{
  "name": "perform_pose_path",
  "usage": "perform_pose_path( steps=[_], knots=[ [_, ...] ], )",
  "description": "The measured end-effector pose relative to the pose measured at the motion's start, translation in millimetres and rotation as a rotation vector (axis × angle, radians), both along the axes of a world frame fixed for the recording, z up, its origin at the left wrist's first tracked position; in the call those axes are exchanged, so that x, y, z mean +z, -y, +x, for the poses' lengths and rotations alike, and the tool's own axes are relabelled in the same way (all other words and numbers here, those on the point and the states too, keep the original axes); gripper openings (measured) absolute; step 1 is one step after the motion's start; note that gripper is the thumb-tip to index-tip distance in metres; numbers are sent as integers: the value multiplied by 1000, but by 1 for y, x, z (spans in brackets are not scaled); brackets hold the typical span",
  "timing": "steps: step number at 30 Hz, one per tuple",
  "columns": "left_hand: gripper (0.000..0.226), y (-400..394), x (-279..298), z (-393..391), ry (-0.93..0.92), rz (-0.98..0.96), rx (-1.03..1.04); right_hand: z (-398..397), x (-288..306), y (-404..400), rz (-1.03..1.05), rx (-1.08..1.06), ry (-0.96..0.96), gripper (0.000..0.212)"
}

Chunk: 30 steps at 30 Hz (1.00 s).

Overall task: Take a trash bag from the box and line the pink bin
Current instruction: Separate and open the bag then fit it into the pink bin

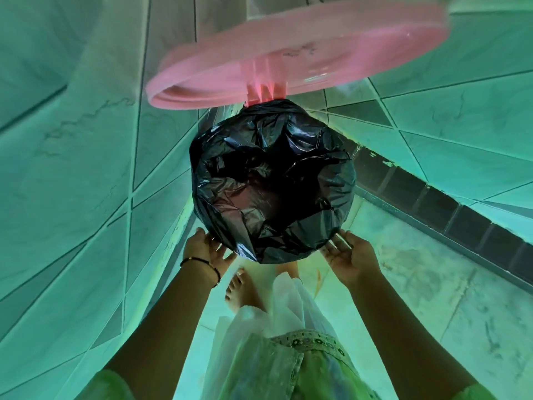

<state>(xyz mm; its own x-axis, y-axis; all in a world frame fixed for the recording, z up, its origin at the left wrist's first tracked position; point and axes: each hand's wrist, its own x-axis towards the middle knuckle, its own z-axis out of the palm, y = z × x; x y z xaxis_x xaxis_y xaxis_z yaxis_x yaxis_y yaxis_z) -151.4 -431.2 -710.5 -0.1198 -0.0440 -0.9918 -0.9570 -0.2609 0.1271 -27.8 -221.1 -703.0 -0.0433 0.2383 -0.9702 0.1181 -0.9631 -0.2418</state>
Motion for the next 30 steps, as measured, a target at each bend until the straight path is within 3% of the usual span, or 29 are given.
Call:
perform_pose_path(
  steps=[4, 6, 8, 12, 15, 17, 21, 24, 27, 30],
  knots=[
    [44, -4, 23, -6, -136, -418, -536, -7, 33, -8, 326, 348, 182, 19],
    [43, -8, 42, -7, -288, -559, -602, -20, 58, -4, 489, 514, 196, 13],
    [47, -15, 69, -9, -594, -629, -657, -33, 81, 2, 721, 698, 212, 13],
    [63, -43, 134, -28, -1372, -745, -761, -65, 138, 3, 1415, 889, 104, 41],
    [64, -63, 166, -48, -1661, -803, -789, -90, 177, -6, 1823, 881, 39, 57],
    [60, -68, 171, -60, -1734, -800, -872, -107, 192, -15, 1930, 960, 62, 63],
    [45, -65, 168, -75, -1718, -742, -1001, -126, 176, -32, 1935, 1213, 45, 55],
    [39, -48, 163, -70, -1716, -713, -1044, -116, 162, -28, 1880, 1196, -3, 43],
    [45, -26, 152, -53, -1673, -681, -1148, -87, 151, -15, 1813, 1227, 7, 48],
    [56, -10, 131, -28, -1598, -659, -1375, -48, 126, -5, 1736, 1394, 54, 57]
  ],
)
